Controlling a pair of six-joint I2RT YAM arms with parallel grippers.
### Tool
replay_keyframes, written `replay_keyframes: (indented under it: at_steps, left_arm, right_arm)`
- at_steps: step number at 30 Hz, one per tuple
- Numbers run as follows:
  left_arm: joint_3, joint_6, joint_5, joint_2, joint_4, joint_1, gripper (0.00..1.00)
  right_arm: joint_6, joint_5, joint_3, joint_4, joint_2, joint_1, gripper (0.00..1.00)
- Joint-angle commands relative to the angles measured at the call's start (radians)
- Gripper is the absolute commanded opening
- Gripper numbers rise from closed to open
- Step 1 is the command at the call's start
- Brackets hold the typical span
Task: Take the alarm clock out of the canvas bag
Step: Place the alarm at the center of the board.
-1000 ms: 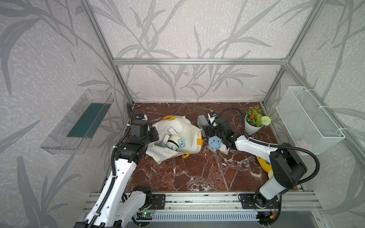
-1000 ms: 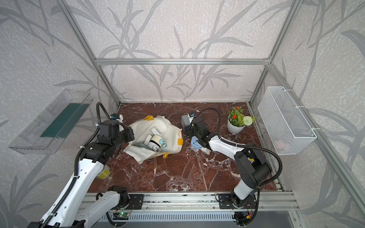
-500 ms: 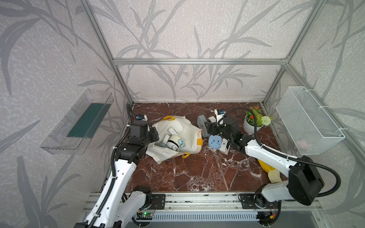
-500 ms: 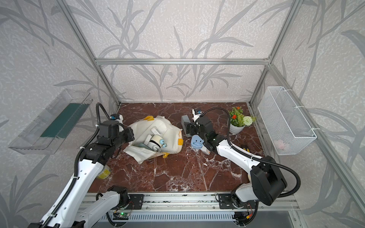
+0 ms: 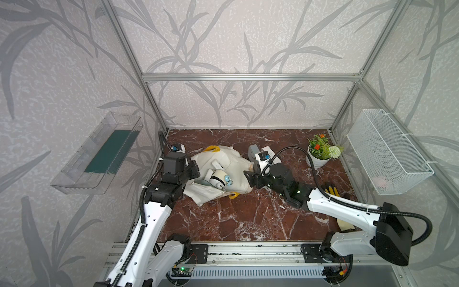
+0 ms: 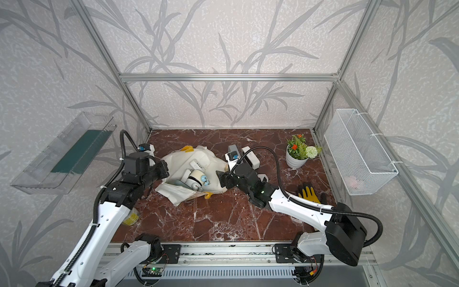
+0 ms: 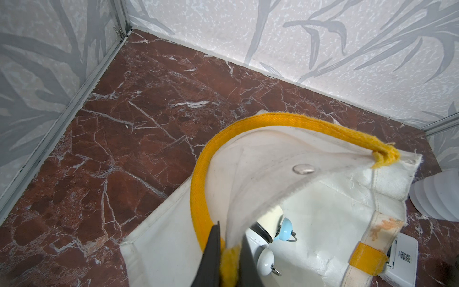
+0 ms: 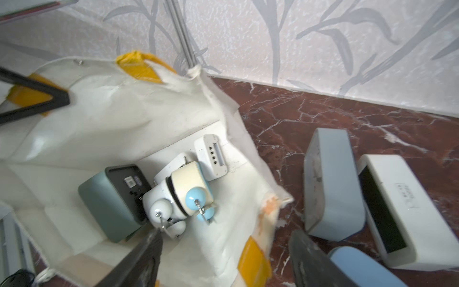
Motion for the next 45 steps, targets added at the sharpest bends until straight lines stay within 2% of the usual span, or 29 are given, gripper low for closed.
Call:
replay_keyframes:
  at_steps: [1,7,12,18,35,40,45]
  left_arm:
    - [-0.010,-0.015,-0.005,-0.017,0.026,0.007,0.00]
    - [-0.016,-0.019,0.004,-0.023,0.047,0.008,0.00]
    - [-0.022,-0.009,0.004,-0.040,0.054,0.007,0.00]
    - [-0.030,-0.010,0.020,-0.047,0.078,0.008,0.00]
    - [-0.066,-0.012,0.125,-0.047,0.194,0.006,0.00]
    - [-0.076,-0.011,0.165,-0.051,0.219,0.006,0.00]
    - [-0.098,-0.002,0.192,-0.071,0.234,0.006,0.00]
  right_arm:
    - [0.030,0.003,-0.007,0.022,0.035,0.051,0.78]
    - [0.051,-0.018,0.036,0.005,0.148,0.133,0.76]
    - [0.090,-0.022,0.058,0.012,0.215,0.145,0.75]
    - [0.098,-0.032,0.085,0.003,0.259,0.161,0.75]
    - [0.069,-0.183,0.143,0.080,0.354,0.243,0.72]
    - [0.047,-0.140,0.157,0.060,0.359,0.254,0.72]
    - [-0.016,0.036,0.153,0.014,0.321,0.249,0.80]
